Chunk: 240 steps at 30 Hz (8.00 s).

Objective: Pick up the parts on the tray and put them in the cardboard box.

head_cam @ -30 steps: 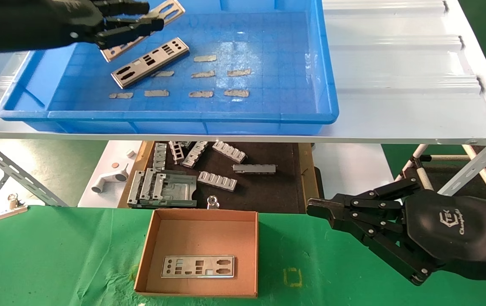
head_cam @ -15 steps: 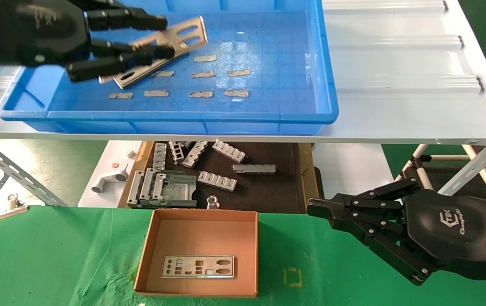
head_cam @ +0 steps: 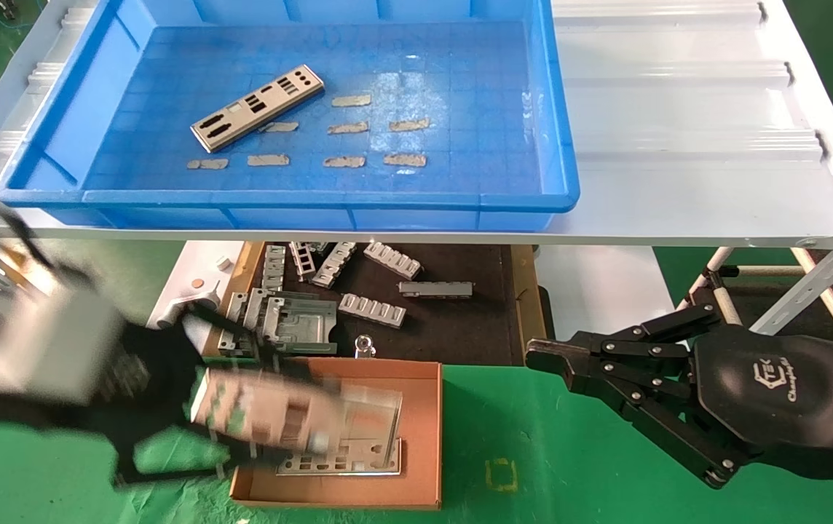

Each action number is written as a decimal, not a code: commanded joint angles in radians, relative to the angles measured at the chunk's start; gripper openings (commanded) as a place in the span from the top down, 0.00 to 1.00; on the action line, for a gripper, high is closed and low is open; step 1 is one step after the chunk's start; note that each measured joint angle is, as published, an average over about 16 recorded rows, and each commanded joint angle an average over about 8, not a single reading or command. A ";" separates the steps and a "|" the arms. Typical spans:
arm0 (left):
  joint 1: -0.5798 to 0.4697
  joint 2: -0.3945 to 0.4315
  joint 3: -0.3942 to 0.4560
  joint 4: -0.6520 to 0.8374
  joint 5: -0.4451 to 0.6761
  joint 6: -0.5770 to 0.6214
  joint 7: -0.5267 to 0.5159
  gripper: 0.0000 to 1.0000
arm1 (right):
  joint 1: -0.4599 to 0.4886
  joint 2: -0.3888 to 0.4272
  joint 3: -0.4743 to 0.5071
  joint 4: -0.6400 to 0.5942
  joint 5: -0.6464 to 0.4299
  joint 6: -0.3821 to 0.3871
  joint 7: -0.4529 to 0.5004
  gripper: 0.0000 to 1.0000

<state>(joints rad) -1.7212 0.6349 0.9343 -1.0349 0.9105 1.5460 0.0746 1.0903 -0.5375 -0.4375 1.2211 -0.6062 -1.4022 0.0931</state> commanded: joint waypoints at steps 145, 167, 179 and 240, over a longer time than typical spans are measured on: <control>0.649 -0.025 -0.659 -0.253 -0.182 -0.049 -0.264 0.00 | 0.000 0.000 0.000 0.000 0.000 0.000 0.000 0.00; 0.647 -0.024 -0.655 -0.249 -0.180 -0.051 -0.262 0.00 | 0.000 0.000 0.000 0.000 0.000 0.000 0.000 0.00; 0.646 -0.023 -0.654 -0.248 -0.179 -0.051 -0.261 0.00 | 0.000 0.000 0.000 0.000 0.000 0.000 0.000 0.00; 0.646 -0.023 -0.653 -0.248 -0.180 -0.051 -0.261 0.00 | 0.000 0.000 0.000 0.000 0.000 0.000 0.000 0.00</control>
<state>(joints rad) -1.0751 0.6117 0.2811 -1.2825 0.7309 1.4950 -0.1866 1.0901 -0.5373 -0.4374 1.2210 -0.6060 -1.4019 0.0931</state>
